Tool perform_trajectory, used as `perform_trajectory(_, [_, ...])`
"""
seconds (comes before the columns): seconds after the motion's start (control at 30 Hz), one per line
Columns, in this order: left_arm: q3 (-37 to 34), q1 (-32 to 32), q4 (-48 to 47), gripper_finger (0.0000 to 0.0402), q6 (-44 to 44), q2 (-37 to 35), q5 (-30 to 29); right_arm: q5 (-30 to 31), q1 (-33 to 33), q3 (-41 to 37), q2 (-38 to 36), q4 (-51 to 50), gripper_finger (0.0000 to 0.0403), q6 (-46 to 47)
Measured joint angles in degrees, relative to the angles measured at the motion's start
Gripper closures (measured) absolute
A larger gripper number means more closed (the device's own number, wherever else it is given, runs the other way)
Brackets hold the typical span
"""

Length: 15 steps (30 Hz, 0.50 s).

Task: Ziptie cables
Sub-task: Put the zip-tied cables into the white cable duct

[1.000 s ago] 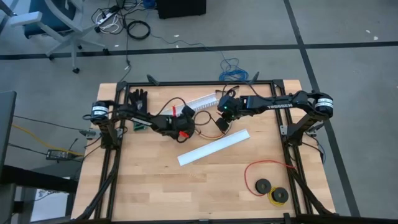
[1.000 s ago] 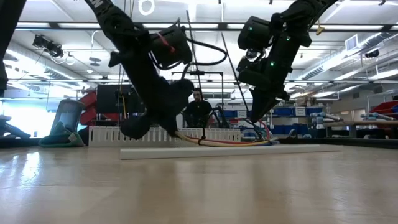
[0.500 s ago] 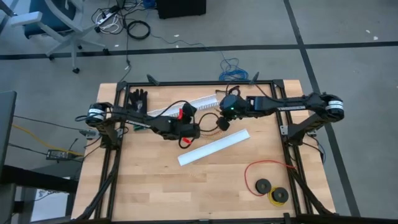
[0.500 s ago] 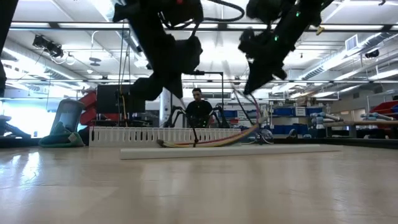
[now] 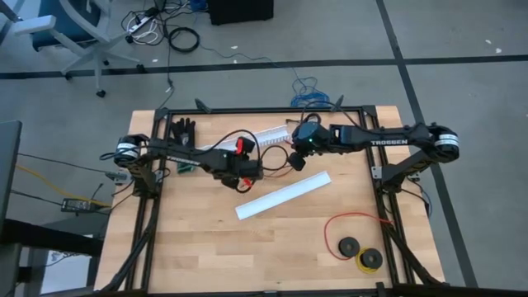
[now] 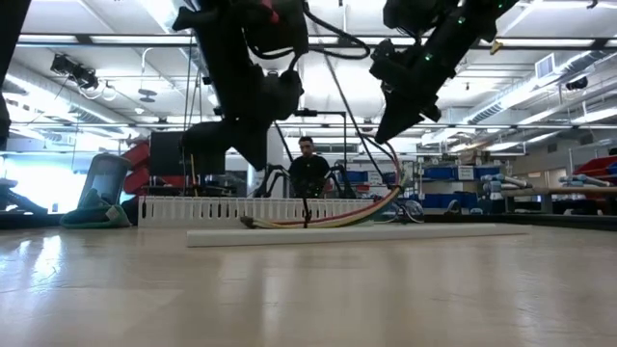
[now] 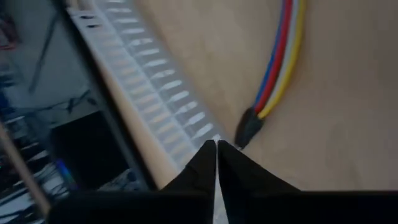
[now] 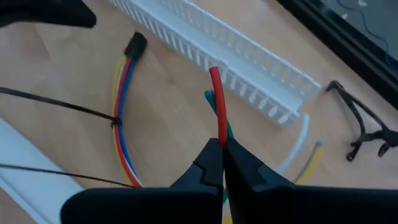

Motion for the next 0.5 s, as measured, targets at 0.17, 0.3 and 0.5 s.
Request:
perform_trajectory(0.17, [-0.15,0.94,0.58,0.0341,0.09,0.51,8.33,0.00,0.00,-0.88,0.10,-0.60,0.0403,0.04])
perform_trajectory(0.3, [-0.20,1.39,0.69,0.0315,-3.98,0.79,11.42,-0.23,0.00,-1.47,0.10,-1.12,0.0403,0.05])
perform_trajectory(0.5, [-0.22,2.12,0.97,0.0308,-7.54,0.79,20.47,-1.02,0.00,-1.53,0.10,-1.09,0.0403,0.09])
